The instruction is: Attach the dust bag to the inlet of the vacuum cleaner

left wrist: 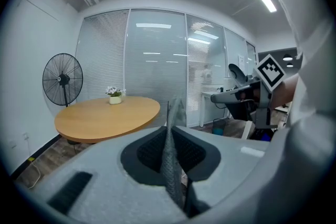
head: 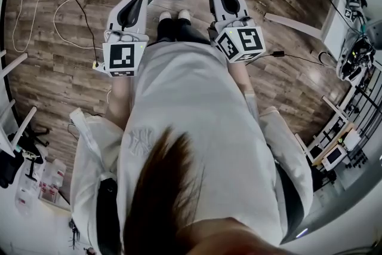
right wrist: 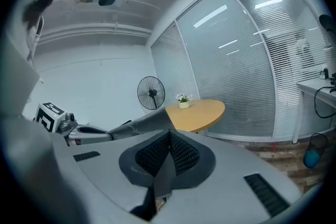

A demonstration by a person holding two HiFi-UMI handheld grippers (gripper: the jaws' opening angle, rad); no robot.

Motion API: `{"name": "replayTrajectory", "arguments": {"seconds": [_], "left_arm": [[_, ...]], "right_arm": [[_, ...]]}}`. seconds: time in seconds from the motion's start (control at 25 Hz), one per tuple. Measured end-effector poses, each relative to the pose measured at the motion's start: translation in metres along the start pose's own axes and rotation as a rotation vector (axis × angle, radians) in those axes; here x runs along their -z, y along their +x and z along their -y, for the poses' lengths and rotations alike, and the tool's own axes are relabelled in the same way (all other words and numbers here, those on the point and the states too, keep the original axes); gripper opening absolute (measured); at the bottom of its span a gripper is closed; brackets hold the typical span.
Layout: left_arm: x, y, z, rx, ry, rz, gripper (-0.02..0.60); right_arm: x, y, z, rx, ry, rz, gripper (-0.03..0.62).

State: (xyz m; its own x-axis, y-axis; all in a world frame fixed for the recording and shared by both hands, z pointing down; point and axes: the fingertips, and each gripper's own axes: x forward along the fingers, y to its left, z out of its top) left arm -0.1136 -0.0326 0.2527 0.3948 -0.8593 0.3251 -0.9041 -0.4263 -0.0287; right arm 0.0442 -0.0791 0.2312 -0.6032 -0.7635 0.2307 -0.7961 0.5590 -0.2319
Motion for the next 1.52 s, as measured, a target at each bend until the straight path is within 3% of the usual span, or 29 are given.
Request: {"name": "replayTrajectory", "arguments": {"seconds": [0.2, 0.24, 0.36, 0.56, 0.72, 0.96, 1.24, 1.52], "left_arm": [[0.006, 0.007, 0.016, 0.067, 0.075, -0.051, 0.038], [0.008, 0.009, 0.021, 0.087, 0.097, -0.065, 0.038], [0.021, 0.016, 0.038, 0.158, 0.154, -0.120, 0.038], [0.049, 0.026, 0.064, 0.276, 0.222, -0.197, 0.038], [0.073, 0.033, 0.086, 0.361, 0.249, -0.251, 0.038], [0.115, 0.044, 0.113, 0.461, 0.304, -0.325, 0.038], [0.175, 0.054, 0.138, 0.554, 0.337, -0.396, 0.038], [0.219, 0.085, 0.144, 0.599, 0.339, -0.414, 0.038]], "right_arm": [[-0.001, 0.000, -0.008, -0.079, -0.072, -0.001, 0.016], [0.000, 0.000, -0.010, -0.103, -0.097, -0.012, 0.062], [0.006, 0.000, -0.018, -0.174, -0.205, -0.053, 0.117], [0.032, 0.001, -0.027, -0.298, -0.449, -0.188, 0.173], [0.061, -0.003, -0.027, -0.385, -0.541, -0.311, 0.193], [0.120, -0.001, -0.027, -0.520, -0.643, -0.476, 0.198], [0.216, -0.008, -0.024, -0.718, -0.806, -0.754, 0.196], [0.279, 0.004, 0.002, -0.739, -0.882, -0.876, 0.130]]}}
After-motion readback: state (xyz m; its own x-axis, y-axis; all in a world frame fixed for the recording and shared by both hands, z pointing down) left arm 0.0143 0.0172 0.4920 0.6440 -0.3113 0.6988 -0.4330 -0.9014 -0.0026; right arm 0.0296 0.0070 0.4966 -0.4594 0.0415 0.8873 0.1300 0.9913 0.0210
